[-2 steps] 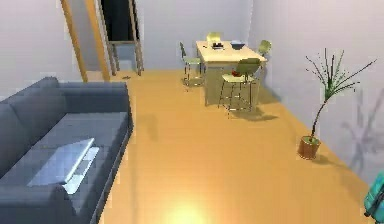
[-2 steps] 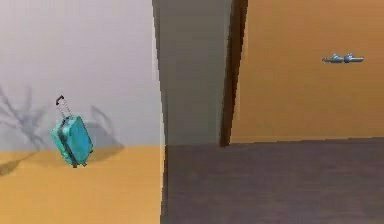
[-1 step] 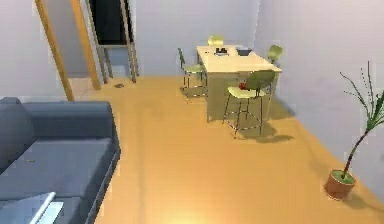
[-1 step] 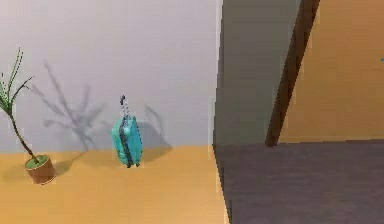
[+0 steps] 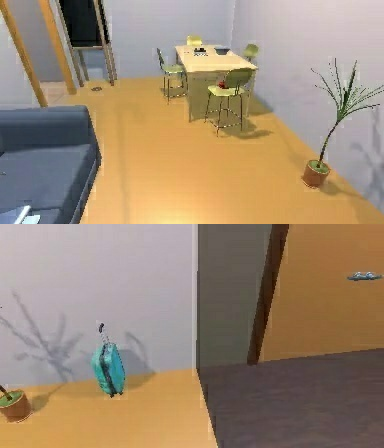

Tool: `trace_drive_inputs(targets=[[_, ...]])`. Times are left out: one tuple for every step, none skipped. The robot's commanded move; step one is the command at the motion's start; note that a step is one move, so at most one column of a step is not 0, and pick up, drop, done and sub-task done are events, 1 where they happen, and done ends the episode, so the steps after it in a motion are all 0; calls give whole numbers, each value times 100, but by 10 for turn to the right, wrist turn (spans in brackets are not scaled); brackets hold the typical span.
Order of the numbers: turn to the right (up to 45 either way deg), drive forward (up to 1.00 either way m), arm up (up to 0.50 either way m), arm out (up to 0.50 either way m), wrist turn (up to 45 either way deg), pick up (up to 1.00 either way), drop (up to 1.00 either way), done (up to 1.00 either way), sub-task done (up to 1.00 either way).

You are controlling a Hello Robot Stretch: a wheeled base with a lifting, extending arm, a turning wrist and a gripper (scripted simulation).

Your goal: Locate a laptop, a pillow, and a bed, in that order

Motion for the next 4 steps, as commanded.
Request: trace_drive_inputs(targets=[[0,10,0,0,0,0,0,0,0],[-450,0,0,0,0,0,0,0,0],[-210,0,0,0,0,0,0,0,0],[0,0,0,0,0,0,0,0,100]])
